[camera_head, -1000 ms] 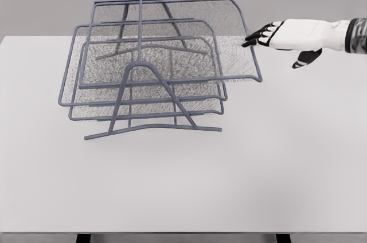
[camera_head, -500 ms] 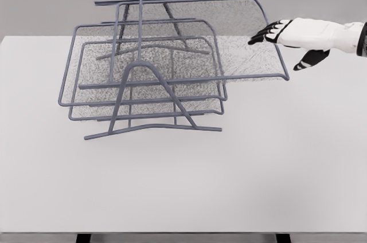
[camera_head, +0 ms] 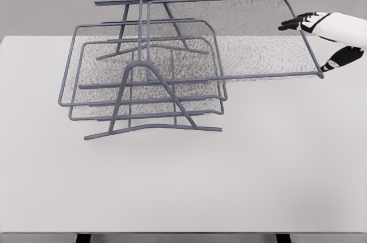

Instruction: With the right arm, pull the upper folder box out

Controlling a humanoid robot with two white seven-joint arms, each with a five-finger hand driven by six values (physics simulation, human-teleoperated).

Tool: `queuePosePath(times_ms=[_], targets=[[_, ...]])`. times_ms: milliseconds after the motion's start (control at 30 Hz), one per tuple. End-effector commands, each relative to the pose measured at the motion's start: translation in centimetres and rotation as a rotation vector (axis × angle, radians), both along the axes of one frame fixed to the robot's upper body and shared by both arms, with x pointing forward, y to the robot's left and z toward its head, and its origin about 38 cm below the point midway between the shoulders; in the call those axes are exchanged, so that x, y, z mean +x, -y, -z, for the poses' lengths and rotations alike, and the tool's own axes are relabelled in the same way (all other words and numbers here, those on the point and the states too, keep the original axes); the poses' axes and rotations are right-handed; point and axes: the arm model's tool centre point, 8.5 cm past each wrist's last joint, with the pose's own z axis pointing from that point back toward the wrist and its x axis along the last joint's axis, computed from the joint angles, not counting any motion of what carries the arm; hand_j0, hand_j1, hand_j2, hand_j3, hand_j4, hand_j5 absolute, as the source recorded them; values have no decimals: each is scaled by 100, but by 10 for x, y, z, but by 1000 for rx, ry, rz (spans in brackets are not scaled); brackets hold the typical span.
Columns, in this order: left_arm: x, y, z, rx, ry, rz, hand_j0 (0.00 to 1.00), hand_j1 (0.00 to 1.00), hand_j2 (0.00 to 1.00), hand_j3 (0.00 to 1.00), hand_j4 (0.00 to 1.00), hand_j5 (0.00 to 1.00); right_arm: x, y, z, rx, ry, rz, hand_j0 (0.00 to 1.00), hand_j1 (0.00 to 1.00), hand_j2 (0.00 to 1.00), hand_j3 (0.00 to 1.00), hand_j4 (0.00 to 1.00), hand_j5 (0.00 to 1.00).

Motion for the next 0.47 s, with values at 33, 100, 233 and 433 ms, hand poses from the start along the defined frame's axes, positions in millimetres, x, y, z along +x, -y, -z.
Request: queuePosePath(times_ms=[33,100,233,433], targets=[[0,0,0,0,0,0,100,100,100,100,100,100,-3,7,0,13,-20,12,100,100,100,100,100,100],[0,0,0,0,0,0,100,100,100,100,100,100,-4,12,1,3,-26,23,100,100,100,100,100,100],[0,0,0,0,0,0,100,100,100,100,100,100,-6,11,3,-1,-28,19,100,100,100,100,100,100],[-1,0,0,-2,-1,-11,100,100,100,100,100,100,-6,13,0,-3,-24,23,100,100,100,100,100,100]])
